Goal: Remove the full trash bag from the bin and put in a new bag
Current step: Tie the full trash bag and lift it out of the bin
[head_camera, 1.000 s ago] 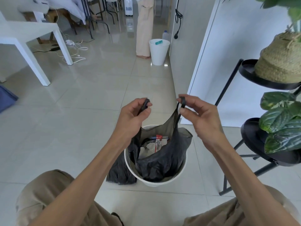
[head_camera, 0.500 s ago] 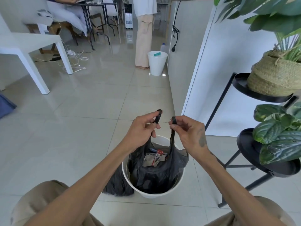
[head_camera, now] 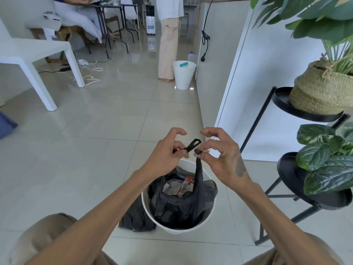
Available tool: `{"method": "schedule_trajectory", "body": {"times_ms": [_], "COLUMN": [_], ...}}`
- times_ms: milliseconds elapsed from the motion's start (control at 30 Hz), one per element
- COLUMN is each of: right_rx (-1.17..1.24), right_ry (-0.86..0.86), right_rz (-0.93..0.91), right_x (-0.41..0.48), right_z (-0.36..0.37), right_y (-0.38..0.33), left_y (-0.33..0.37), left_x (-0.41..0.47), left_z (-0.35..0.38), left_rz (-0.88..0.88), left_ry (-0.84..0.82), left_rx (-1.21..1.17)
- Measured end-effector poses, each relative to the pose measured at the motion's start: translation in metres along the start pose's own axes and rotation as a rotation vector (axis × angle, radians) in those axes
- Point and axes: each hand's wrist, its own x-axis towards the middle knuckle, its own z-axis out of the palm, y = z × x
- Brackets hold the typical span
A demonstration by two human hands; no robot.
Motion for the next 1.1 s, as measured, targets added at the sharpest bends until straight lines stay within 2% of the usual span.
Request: {"method": "schedule_trajectory", "body": {"times_ms": [167, 367, 467, 567, 667, 800, 900, 1100], "right_rx": [0.047, 0.019, 0.102, 0.251, 0.255, 0.329, 0.244, 0.225], "right_ry": [-0.129, -0.041, 0.041, 0.081, 0.081, 0.092, -0.044, -0.551], "right_rz": [0.014, 0.049, 0.216, 0.377, 0.439, 0.623, 0.652, 0.733], "right_x": [0.008, 0.003, 0.004, 0.0, -0.005, -0.003, 0.001, 0.013], "right_z": [0.003, 0.006, 0.006, 0.008, 0.016, 0.025, 0.024, 0.012], "right_y": [0.009, 0.012, 0.014, 0.011, 0.004, 0.005, 0.005, 0.004], "left_y": [0.009, 0.008, 0.0, -0.022, -0.033, -0.026, -0.024, -0.033], "left_x": [0.0, -0.005, -0.013, -0.023, -0.027, -0.036, -0.039, -0.034], "left_z": [0.001, -0.001, 0.004, 0.014, 0.025, 0.033, 0.031, 0.017], "left_rz": [0.046, 0.053, 0.126, 0.194, 0.244, 0.229, 0.249, 0.283], "left_ry": [-0.07, -0.037, -0.012, 0.024, 0.16, 0.289, 0.279, 0.117], "left_rx": [0.03, -0.057, 0.003, 0.194, 0.421, 0.467, 0.458, 0.491]}}
